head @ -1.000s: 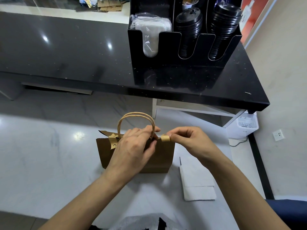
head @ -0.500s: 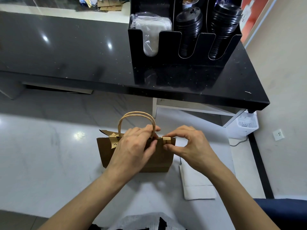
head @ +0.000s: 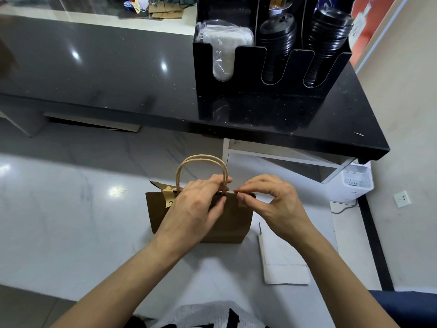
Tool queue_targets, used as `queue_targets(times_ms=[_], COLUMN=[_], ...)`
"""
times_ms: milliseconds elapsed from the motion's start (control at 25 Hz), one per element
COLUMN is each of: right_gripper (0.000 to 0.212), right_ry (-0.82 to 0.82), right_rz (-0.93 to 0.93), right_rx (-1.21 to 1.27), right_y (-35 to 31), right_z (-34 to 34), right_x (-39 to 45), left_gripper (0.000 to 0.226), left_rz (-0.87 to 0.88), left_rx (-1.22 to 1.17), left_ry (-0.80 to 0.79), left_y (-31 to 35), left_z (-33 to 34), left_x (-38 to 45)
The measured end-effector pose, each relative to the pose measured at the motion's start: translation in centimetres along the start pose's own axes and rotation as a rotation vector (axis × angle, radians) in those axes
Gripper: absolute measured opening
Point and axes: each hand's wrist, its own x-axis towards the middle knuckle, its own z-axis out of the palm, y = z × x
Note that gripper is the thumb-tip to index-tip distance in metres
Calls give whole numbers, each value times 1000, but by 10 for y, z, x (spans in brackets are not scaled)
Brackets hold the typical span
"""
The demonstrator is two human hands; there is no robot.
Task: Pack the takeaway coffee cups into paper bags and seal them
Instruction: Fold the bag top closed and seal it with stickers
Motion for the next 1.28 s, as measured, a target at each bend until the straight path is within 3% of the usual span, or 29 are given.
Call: queue_targets(times_ms=[80,200,320,400,520,840,1040,1200,1280], right_gripper=[8,6,6,5,7,15,22,26,37], right_ry=[21,13,25,41,38,10,61,71,51], right_rz=[-13,-34,-54,-56,1,181,250,274,271], right_rx=[-18,-40,-42,-3,156,359,494,521,498], right_y=[1,0,-1,-1,-2,4,11,15,18], right_z=[1,2,2,3,6,12,28,43,52], right_x=[-1,-2,-2,-1,-3,-21,-29,-39,-48], left_gripper=[38,20,21,28,31,39,30,35,40], left_rz=[31,147,16,-132,-223,-373,-509,-562,-617], left_rx=[13,90,124,56,-99,-348,-501,-632,-669], left_ry=[39,270,434,313,132,155,136,141,141], left_y=[2,6,-18,-45,-69,-81,-83,-77,-76], left_z=[-8,-29,-49,-56,-53,-51,-43,-30,-26], left_x=[-7,-30,-42,-41,-44,-54,-56,-61,-63])
